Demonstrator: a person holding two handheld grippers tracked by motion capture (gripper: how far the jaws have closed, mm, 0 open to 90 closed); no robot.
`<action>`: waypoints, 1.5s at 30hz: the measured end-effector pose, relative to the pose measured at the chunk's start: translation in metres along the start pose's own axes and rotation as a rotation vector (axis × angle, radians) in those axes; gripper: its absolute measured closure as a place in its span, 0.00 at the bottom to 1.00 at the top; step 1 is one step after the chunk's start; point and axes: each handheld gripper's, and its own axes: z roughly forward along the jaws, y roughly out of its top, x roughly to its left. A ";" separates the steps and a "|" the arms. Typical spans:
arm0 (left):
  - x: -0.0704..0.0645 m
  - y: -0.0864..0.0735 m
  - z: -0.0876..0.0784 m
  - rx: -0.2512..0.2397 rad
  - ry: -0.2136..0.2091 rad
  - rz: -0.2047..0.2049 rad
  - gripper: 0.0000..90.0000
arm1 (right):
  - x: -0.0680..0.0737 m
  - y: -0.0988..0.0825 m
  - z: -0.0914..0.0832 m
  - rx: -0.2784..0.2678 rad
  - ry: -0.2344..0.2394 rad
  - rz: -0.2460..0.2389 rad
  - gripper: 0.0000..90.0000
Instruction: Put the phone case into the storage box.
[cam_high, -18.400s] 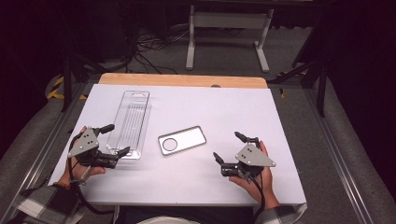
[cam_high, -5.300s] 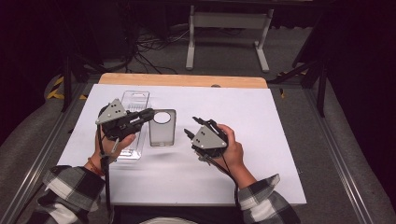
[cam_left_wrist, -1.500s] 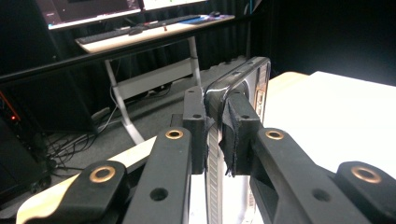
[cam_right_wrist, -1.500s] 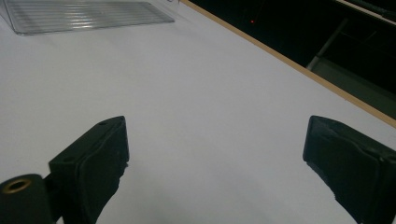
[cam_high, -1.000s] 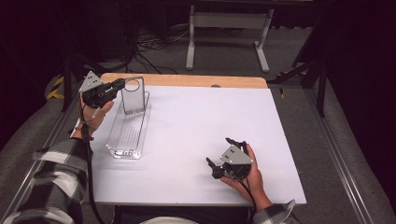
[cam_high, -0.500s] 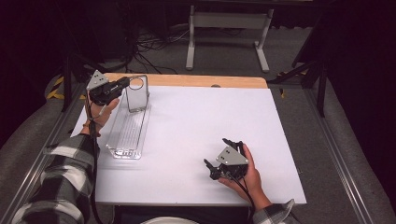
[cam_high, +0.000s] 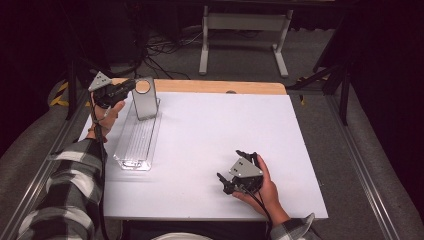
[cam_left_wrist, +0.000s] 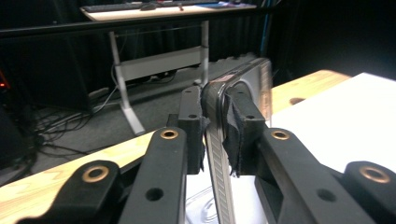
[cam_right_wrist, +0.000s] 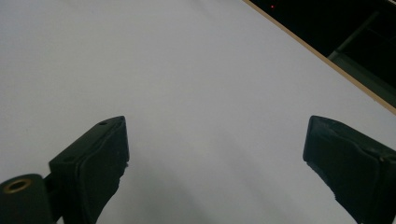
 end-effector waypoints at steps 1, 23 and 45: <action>0.000 0.000 0.000 0.000 0.000 0.000 0.85 | 0.000 0.000 0.000 0.000 0.000 0.000 0.08; 0.000 -0.008 0.021 0.142 0.123 0.073 0.74 | 0.002 -0.001 0.003 0.016 0.016 -0.010 0.08; -0.004 -0.002 0.015 0.144 0.123 0.085 0.70 | 0.000 0.000 0.000 -0.008 0.005 -0.002 0.08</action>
